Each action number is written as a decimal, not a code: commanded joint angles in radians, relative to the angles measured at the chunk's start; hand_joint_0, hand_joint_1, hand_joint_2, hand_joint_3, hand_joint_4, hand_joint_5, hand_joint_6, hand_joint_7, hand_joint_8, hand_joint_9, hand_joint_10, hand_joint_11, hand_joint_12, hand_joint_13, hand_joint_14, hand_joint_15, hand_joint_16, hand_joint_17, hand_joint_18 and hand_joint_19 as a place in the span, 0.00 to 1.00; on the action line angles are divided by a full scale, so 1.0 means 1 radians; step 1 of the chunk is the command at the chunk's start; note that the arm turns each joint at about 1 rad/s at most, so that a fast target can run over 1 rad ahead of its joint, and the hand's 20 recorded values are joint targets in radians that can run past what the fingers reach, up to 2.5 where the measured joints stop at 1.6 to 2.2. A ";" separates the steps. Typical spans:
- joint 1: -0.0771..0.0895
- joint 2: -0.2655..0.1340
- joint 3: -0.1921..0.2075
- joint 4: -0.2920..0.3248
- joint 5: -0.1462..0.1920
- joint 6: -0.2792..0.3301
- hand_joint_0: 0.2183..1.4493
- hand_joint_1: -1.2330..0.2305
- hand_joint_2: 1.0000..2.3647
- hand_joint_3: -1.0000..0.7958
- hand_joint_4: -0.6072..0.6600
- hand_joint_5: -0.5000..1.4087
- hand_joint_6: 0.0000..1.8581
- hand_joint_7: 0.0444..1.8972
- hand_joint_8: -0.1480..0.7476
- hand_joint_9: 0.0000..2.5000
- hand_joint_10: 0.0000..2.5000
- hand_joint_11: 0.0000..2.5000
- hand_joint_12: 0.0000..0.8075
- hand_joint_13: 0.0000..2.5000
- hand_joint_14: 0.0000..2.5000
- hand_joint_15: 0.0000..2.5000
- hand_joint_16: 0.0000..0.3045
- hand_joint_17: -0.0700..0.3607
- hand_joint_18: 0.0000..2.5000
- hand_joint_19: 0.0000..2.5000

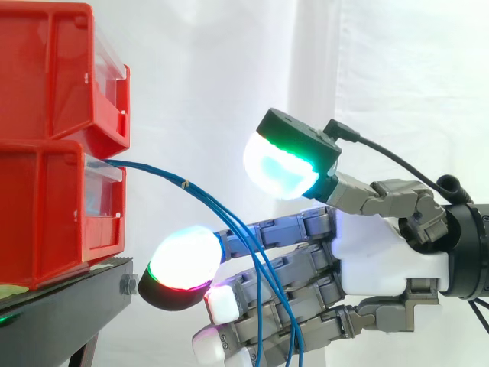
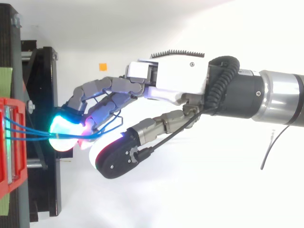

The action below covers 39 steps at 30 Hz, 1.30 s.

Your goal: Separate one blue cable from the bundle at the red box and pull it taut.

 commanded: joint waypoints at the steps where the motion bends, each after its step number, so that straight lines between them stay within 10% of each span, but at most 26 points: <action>1: -0.002 0.000 0.001 0.002 -0.008 0.017 0.26 0.42 0.00 0.28 0.61 0.18 0.27 0.48 0.45 0.31 0.01 0.26 0.38 0.24 0.01 0.17 0.13 0.37 0.14 0.19; 31: -0.028 -0.014 0.005 0.039 -0.052 0.033 0.29 0.40 0.00 0.31 0.59 0.19 0.27 0.55 0.45 0.34 0.01 0.29 0.38 0.26 0.01 0.19 0.13 0.37 0.16 0.22; 39: -0.045 -0.066 0.084 0.035 -0.102 0.070 0.30 0.40 0.00 0.31 0.58 0.19 0.27 0.55 0.45 0.33 0.01 0.29 0.38 0.26 0.01 0.20 0.13 0.37 0.16 0.22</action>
